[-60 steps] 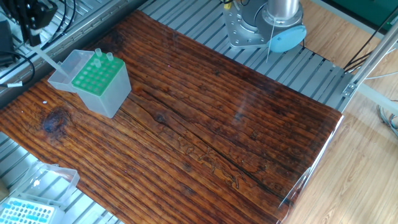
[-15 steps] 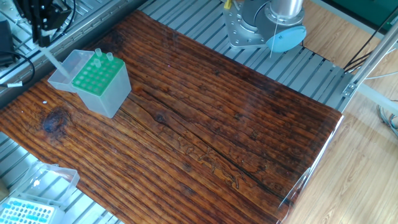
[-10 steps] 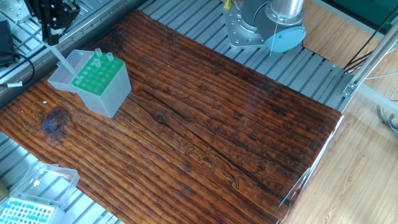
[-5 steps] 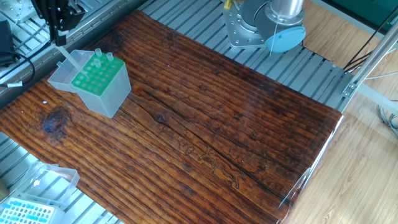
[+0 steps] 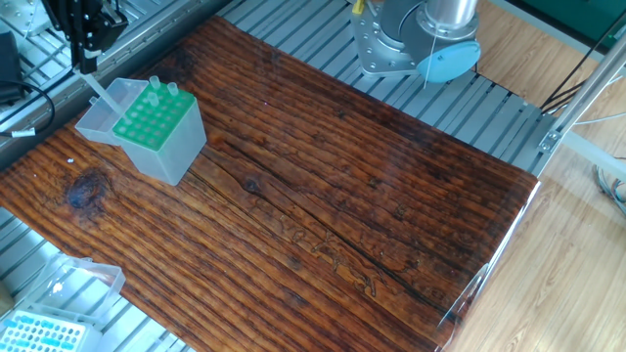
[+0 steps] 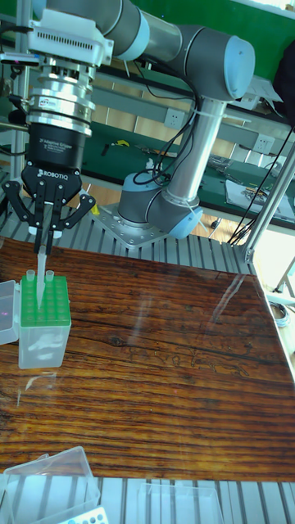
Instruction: Insert a large pipette tip into the holder for large pipette tips
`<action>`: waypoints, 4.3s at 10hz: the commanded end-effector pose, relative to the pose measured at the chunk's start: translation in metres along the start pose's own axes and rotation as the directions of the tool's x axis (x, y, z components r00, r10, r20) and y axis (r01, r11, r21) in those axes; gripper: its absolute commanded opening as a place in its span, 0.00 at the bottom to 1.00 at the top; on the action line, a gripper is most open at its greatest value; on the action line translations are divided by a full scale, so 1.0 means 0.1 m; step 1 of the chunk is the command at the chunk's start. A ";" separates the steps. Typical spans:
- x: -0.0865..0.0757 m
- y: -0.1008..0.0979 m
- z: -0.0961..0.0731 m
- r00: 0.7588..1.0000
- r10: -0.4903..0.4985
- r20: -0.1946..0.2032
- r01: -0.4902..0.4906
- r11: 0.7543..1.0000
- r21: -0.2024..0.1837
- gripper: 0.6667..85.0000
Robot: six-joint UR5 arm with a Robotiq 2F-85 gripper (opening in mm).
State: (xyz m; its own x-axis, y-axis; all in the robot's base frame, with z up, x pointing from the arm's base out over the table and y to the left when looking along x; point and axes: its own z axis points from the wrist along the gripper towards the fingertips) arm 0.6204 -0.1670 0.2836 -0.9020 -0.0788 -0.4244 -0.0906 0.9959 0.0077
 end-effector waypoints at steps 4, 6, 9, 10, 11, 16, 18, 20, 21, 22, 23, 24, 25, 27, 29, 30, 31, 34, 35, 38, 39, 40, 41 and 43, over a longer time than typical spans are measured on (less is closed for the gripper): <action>0.02 -0.04 0.07 1.000 0.001 -0.011 -0.001 1.000 0.001 0.00; -0.04 -0.06 0.06 1.000 -0.023 0.013 0.022 1.000 0.011 0.00; -0.07 -0.07 0.07 0.999 -0.029 0.021 0.028 0.999 0.014 0.00; -0.07 -0.07 0.08 0.999 -0.028 0.020 0.028 1.000 0.013 0.00; -0.07 -0.07 0.10 1.000 -0.026 0.016 0.026 1.000 0.011 0.00; -0.06 -0.05 0.14 0.999 -0.027 0.017 0.026 1.000 0.010 0.00; -0.06 -0.03 0.15 1.000 -0.024 0.018 0.024 1.000 0.004 0.00; -0.04 -0.05 0.16 1.000 -0.025 0.015 0.024 1.000 0.005 0.00; -0.03 -0.05 0.17 1.000 -0.017 0.012 0.017 1.000 0.002 0.00; -0.02 -0.05 0.18 1.000 -0.010 0.008 0.010 1.000 -0.001 0.00; 0.00 -0.05 0.19 1.000 -0.003 0.002 0.003 1.000 -0.002 0.00; 0.02 -0.06 0.22 1.000 -0.001 -0.001 0.001 1.000 -0.001 0.00; 0.04 -0.07 0.24 1.000 0.003 -0.006 -0.003 1.000 0.000 0.00; 0.07 -0.10 0.27 1.000 0.002 -0.012 -0.002 1.000 0.000 0.00; 0.09 -0.11 0.31 1.000 0.001 -0.018 -0.001 1.000 -0.002 0.00; 0.09 -0.09 0.33 1.000 0.005 -0.019 -0.005 1.000 -0.012 0.00; 0.10 -0.08 0.35 1.000 0.017 -0.023 -0.017 1.000 -0.018 0.00; 0.15 -0.10 0.40 0.999 0.015 -0.044 -0.015 1.000 -0.016 0.00; 0.16 -0.08 0.41 0.998 0.020 -0.052 -0.021 1.000 -0.022 0.00; 0.21 -0.06 0.44 0.996 0.043 -0.075 -0.045 0.999 -0.028 0.00; 0.25 -0.07 0.44 0.995 0.051 -0.092 -0.053 0.998 -0.024 0.00; 0.29 -0.07 0.43 0.993 0.058 -0.107 -0.061 0.998 -0.024 0.00; 0.33 -0.05 0.43 0.991 0.062 -0.122 -0.066 0.997 -0.028 0.00; 0.38 0.00 0.42 0.988 0.051 -0.144 -0.059 0.997 -0.048 0.07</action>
State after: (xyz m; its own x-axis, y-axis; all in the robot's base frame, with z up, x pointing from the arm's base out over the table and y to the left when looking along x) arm 0.6101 -0.1737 0.2298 -0.9494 -0.0379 -0.3116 -0.0563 0.9972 0.0502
